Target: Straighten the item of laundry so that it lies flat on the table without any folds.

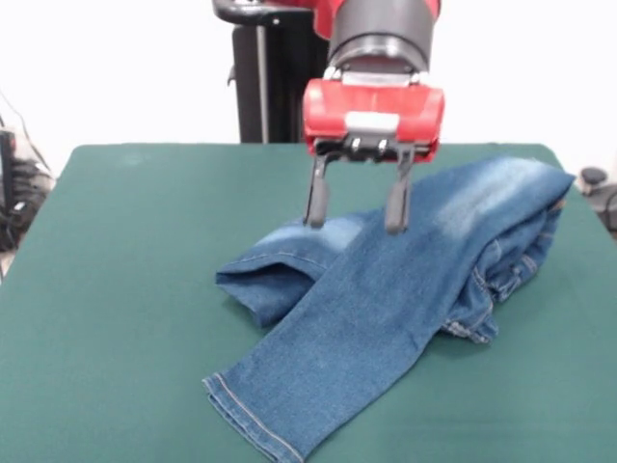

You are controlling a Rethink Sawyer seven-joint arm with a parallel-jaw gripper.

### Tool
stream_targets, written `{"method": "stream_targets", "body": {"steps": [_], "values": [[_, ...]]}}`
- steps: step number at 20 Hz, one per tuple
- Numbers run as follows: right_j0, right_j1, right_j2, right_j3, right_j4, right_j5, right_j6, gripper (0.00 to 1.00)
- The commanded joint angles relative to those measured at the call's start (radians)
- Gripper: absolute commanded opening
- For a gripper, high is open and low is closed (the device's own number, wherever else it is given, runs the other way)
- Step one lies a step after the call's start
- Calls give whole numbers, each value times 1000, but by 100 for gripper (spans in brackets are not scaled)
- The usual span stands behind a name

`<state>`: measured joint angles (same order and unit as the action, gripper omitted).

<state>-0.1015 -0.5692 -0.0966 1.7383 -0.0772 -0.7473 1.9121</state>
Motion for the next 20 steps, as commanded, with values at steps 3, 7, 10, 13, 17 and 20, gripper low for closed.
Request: {"method": "stream_targets", "body": {"steps": [3, 7, 10, 13, 17, 20], "values": [[-180, -17, 358, 18, -61, 736, 74, 100], [-192, -26, 368, 25, -56, 769, 67, 100], [-200, -1, 372, 5, -81, 728, 78, 100], [-196, 37, 365, -23, -105, 677, 85, 100], [-256, 110, 450, -71, -129, 807, -8, 100], [-305, 153, 512, -75, -129, 858, -19, 100]]}}
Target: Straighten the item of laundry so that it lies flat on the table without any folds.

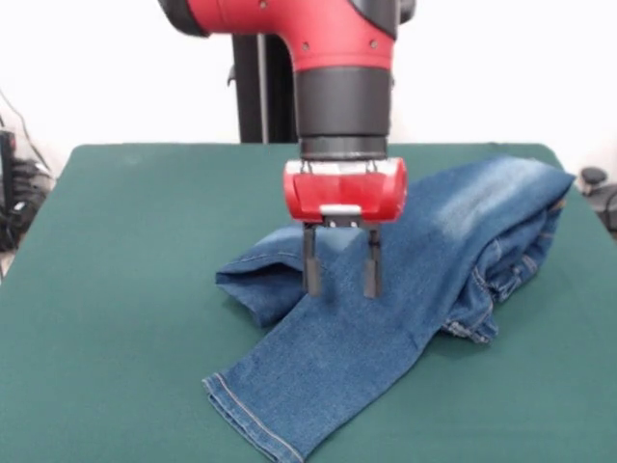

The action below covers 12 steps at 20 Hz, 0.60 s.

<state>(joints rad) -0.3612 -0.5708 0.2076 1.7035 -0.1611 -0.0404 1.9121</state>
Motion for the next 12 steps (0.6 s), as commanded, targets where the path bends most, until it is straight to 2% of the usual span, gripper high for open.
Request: {"method": "stream_targets", "body": {"steps": [1, 6, 12], "values": [[-46, 155, 209, -43, -50, 148, -16, 100], [-42, 189, 216, -82, -62, 213, -46, 100], [19, 185, 141, -110, -81, 205, -27, 100]]}}
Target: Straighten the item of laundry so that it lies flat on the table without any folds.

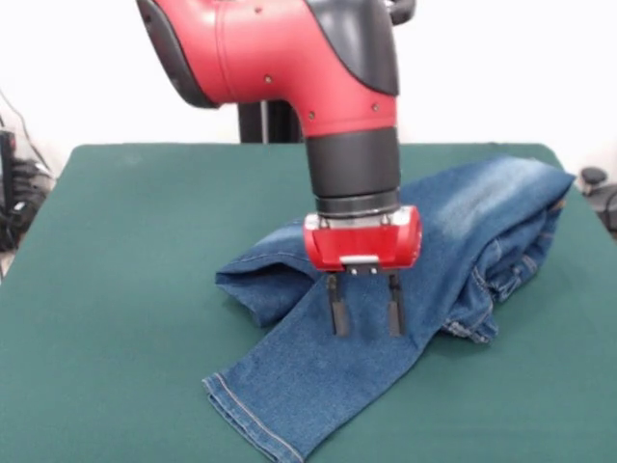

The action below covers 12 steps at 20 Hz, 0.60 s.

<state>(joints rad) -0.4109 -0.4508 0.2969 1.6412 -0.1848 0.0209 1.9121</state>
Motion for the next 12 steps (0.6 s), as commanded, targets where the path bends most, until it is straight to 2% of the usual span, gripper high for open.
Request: {"method": "stream_targets", "body": {"steps": [1, 6, 9, 12], "values": [[80, 65, 38, -54, -59, 156, -26, 100], [94, 83, 27, -90, -71, 272, -56, 100], [58, 97, 76, -55, -53, 365, -71, 100], [51, 95, 76, -26, -59, 372, -57, 100]]}}
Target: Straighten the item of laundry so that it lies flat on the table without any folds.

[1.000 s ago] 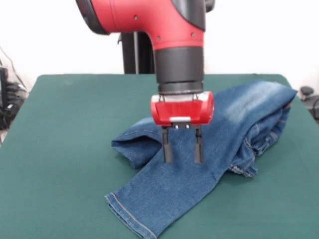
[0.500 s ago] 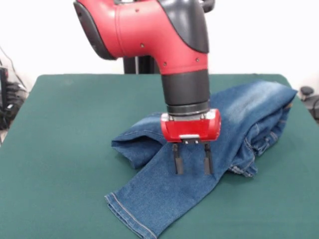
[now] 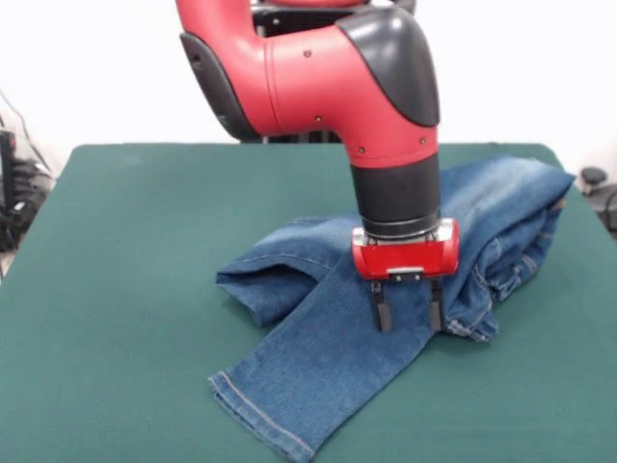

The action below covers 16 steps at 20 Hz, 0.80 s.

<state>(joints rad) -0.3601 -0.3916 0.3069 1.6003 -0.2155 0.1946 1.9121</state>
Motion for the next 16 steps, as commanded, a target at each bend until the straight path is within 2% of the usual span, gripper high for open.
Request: {"method": "stream_targets", "body": {"steps": [1, 4, 8, 10, 11, 14, 15, 16], "values": [[-6, 37, 70, 22, -27, 212, -57, 100], [31, 3, 18, 37, -12, 295, -22, 100], [144, -47, -128, 42, 31, 435, 116, 100], [158, -35, -159, 50, 21, 390, 143, 100], [147, -28, -156, 66, 19, 323, 157, 100], [145, -22, -160, 59, -6, 235, 139, 100], [152, -23, -168, 56, -13, 193, 135, 0], [157, -27, -173, 59, -22, 148, 146, 0]]}}
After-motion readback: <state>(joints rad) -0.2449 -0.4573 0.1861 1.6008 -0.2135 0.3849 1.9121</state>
